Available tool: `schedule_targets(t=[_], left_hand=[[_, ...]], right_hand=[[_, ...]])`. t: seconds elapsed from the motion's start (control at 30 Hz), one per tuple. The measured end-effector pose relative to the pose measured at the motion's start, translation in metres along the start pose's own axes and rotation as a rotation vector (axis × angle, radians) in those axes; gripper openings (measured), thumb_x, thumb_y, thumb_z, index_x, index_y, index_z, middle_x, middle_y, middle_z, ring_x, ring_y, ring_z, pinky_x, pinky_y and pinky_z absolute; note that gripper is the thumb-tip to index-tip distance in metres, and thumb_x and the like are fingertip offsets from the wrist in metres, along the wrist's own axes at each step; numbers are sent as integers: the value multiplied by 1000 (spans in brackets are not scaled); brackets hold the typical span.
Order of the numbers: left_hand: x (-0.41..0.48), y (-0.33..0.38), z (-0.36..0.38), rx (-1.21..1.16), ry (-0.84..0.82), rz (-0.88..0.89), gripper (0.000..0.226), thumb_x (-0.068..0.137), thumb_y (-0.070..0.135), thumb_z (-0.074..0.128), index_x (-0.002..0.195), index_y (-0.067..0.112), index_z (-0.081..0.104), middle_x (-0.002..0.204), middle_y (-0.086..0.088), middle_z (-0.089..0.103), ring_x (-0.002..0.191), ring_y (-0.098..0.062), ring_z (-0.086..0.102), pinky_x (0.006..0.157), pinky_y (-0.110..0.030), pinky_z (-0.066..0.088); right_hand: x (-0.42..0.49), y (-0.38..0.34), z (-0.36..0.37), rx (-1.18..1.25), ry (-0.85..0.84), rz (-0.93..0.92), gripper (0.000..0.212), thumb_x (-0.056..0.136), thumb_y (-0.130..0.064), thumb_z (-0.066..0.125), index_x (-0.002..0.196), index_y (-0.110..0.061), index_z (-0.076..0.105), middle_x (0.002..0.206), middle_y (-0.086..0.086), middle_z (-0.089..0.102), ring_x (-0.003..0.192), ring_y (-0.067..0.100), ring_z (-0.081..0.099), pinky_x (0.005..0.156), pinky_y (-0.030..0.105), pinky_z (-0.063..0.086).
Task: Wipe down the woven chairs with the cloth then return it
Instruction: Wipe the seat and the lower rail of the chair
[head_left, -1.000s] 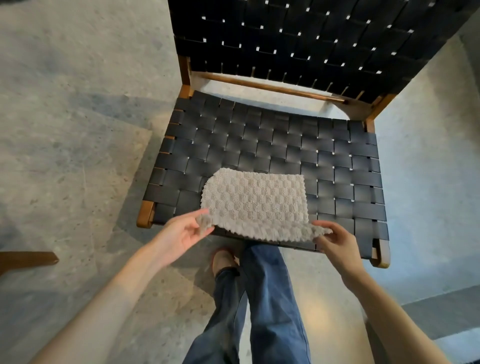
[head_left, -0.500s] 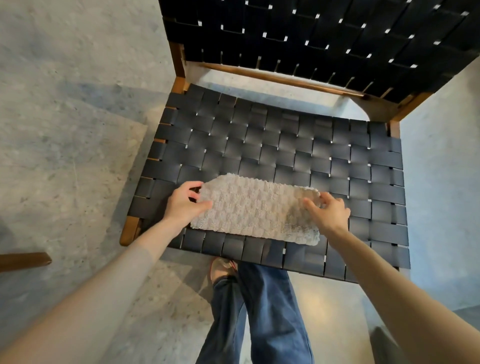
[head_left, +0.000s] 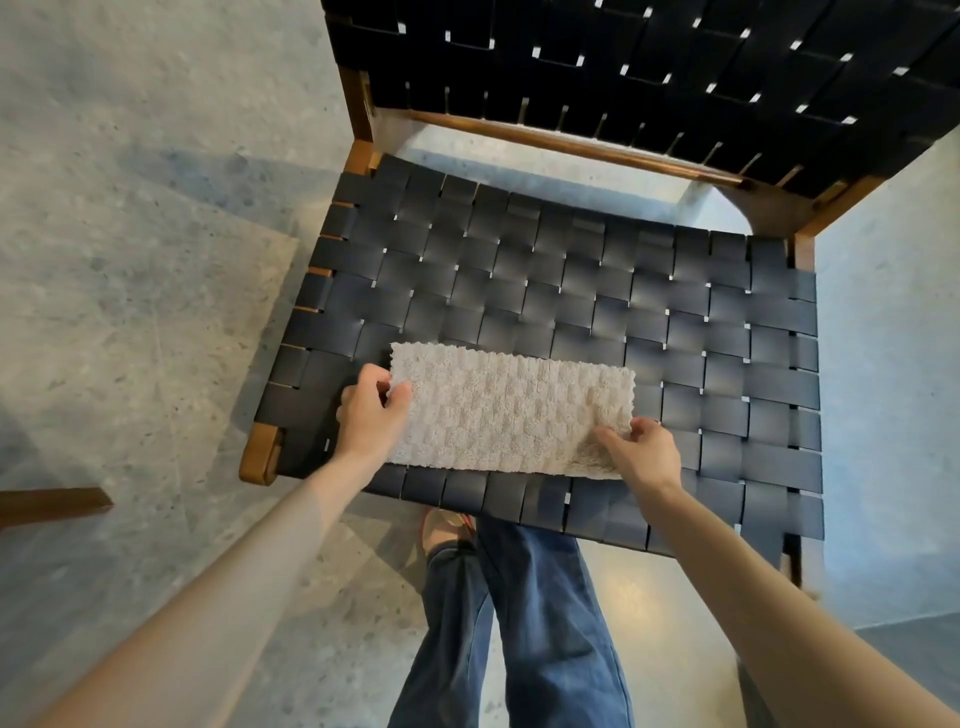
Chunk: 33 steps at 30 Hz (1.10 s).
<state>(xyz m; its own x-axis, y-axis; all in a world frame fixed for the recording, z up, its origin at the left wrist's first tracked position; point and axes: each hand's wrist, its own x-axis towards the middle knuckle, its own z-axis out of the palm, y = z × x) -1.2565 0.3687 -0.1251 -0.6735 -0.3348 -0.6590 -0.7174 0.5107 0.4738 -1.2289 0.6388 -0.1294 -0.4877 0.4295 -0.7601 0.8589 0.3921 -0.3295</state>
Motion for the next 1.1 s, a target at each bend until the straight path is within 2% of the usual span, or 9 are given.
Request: schedule_targets(t=[0.07, 0.2, 0.3, 0.43, 0.5, 0.63, 0.8, 0.97, 1.1], left_hand=[[-6, 2, 0, -72, -24, -13, 10, 95, 16, 52, 99, 14, 42, 89, -4, 45, 74, -14, 43, 62, -23, 37], [-27, 6, 3, -195, -14, 96, 14, 92, 7, 54, 98, 13, 43, 75, 3, 42, 63, -7, 40, 54, -12, 36], [-39, 3, 11, -163, 8, 110, 28, 85, 1, 62, 101, 18, 47, 97, 4, 50, 80, -8, 50, 63, -13, 40], [-44, -8, 17, -38, 16, 69, 45, 81, -4, 65, 118, 17, 51, 115, 1, 43, 90, -17, 50, 71, -20, 39], [-45, -13, 17, -38, -29, 92, 45, 83, -1, 65, 121, 18, 50, 116, 1, 45, 91, -15, 51, 71, -18, 39], [-50, -19, 16, -35, -102, 104, 40, 88, 5, 61, 124, 22, 56, 125, -2, 48, 102, -11, 51, 84, -22, 39], [-49, -21, 11, -115, -122, 34, 41, 89, 4, 59, 125, 22, 57, 130, 0, 51, 104, -10, 52, 85, -23, 41], [-47, -23, 10, -166, -123, 2, 42, 92, -1, 51, 130, 17, 55, 133, -2, 53, 106, -10, 53, 90, -23, 41], [-44, -25, 6, -196, -141, 0, 44, 93, -3, 48, 132, 17, 54, 129, 0, 58, 109, -13, 56, 91, -23, 42]], right_hand=[[-3, -1, -1, 84, 18, -43, 15, 86, -19, 63, 93, -11, 52, 81, 4, 59, 78, 22, 55, 68, 32, 42], [-8, 2, -10, 200, 113, -124, 15, 87, -8, 53, 97, -12, 43, 74, -3, 54, 65, 13, 49, 56, 27, 39], [-8, 10, -18, 169, 196, -139, 24, 86, -4, 52, 103, -16, 40, 80, -5, 53, 68, 13, 50, 57, 28, 39], [-1, 20, -26, 149, 176, -49, 40, 88, -2, 53, 125, -11, 44, 101, 0, 50, 91, 19, 49, 78, 34, 46], [-2, 19, -29, 180, 211, -83, 32, 90, -6, 56, 121, -13, 49, 103, -4, 52, 92, 15, 52, 77, 30, 48], [-28, 2, -25, 232, 268, -331, 19, 88, -7, 54, 100, -22, 54, 91, -12, 58, 74, -6, 54, 62, 13, 41], [-72, -28, 13, 291, 94, -590, 21, 86, -4, 58, 93, -23, 54, 84, -21, 61, 66, -6, 54, 60, 12, 43], [-89, -43, 72, 259, -112, -586, 17, 90, -6, 57, 100, -20, 55, 93, -15, 62, 68, 3, 55, 60, 23, 49], [-94, -47, 94, 194, -325, -538, 22, 93, -9, 57, 113, -17, 54, 108, -8, 62, 85, 4, 60, 76, 35, 56]])
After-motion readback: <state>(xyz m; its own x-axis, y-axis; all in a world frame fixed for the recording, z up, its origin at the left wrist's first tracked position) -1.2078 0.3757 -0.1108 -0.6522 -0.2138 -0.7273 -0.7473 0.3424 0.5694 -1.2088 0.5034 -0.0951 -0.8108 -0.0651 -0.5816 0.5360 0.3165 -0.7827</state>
